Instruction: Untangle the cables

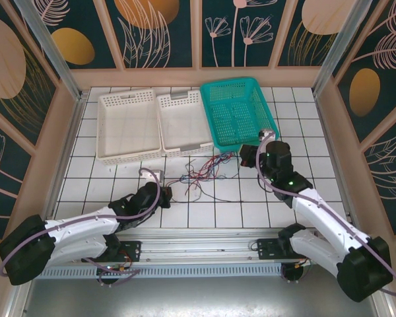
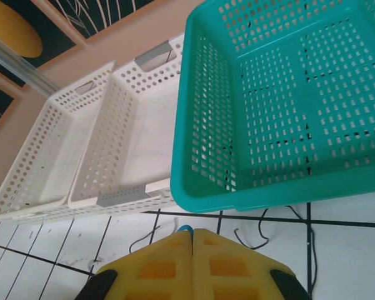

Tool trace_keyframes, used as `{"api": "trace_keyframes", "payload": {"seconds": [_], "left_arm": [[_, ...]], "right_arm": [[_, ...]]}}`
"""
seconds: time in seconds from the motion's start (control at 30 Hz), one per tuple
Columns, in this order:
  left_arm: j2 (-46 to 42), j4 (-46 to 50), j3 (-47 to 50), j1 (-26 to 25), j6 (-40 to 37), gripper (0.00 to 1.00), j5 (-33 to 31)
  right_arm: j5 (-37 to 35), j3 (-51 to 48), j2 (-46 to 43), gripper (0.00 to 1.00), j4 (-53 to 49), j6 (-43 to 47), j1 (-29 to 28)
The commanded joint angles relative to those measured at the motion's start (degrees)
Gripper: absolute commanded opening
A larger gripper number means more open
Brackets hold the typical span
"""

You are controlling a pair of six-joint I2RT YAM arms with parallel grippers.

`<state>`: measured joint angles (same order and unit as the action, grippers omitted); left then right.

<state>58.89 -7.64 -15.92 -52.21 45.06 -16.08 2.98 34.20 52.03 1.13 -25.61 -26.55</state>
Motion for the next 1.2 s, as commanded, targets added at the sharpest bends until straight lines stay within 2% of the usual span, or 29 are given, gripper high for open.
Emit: {"api": "trace_keyframes", "payload": {"seconds": [0.0,0.53,0.93,1.0,1.17], "left_arm": [[0.5,6.1,-1.5,-0.1,1.4,0.00,-4.4],[3.4,13.9,-3.0,0.3,7.7,0.00,-12.6],[4.6,15.5,-3.0,3.3,10.3,0.00,-12.5],[4.7,15.3,-3.1,3.7,10.3,0.00,-12.4],[5.3,13.4,-3.8,3.9,9.5,0.00,-11.5]], "right_arm": [[-6.1,4.5,-4.1,0.00,-5.9,2.3,1.2],[-17.0,20.2,-10.5,0.00,-22.7,3.9,6.3],[-29.5,28.4,-14.7,0.00,-27.9,2.4,7.1],[-29.4,29.6,-15.4,0.00,-27.6,2.2,7.0],[-23.2,33.1,-12.6,0.00,-27.4,2.5,7.1]]}}
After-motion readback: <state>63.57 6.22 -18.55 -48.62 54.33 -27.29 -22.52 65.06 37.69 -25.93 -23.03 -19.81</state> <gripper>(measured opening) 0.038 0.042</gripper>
